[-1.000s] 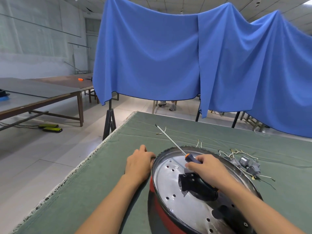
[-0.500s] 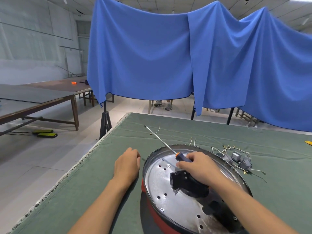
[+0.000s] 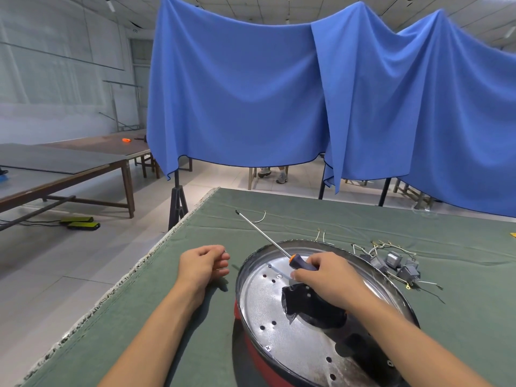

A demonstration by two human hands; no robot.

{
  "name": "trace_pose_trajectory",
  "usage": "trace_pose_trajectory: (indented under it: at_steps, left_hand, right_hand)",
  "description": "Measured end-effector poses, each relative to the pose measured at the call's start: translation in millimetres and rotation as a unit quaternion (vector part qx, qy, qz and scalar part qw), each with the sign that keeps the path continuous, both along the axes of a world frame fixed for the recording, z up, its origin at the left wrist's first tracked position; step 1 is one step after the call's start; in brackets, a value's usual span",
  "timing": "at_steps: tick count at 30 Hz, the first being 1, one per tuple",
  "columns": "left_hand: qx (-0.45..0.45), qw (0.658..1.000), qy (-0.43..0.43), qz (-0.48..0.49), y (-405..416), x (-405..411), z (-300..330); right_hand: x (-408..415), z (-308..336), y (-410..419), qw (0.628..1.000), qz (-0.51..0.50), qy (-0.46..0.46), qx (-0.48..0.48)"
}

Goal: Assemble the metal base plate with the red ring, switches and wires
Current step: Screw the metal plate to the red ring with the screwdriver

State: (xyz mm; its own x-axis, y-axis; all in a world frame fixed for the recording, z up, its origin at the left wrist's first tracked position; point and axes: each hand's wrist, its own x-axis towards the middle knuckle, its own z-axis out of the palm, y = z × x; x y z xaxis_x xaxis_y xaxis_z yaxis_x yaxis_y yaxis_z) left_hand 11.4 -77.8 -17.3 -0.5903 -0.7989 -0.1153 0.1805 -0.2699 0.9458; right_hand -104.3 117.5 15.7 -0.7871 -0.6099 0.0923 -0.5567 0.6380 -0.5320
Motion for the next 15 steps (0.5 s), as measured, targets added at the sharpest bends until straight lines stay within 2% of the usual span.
trace_pose_trajectory:
  at_steps: [4,7,10,15]
  left_hand:
    - [0.169,0.974,0.133,-0.067,-3.5,5.5,14.7]
    - [0.241,0.943,0.200,-0.115,1.2,7.2,22.6]
    - [0.270,0.927,0.226,-0.131,7.2,8.0,27.9]
    - [0.307,0.922,0.204,-0.116,9.3,7.7,30.7]
  right_hand:
    - [-0.1,0.0,-0.2,1.000,0.000,0.002,-0.004]
    - [-0.3,0.3,0.3,1.000,-0.005,0.002,-0.018]
    - [0.2,0.0,0.6,1.000,-0.006,0.004,-0.023]
    - [1.2,0.5,0.5,1.000,-0.006,0.008,-0.016]
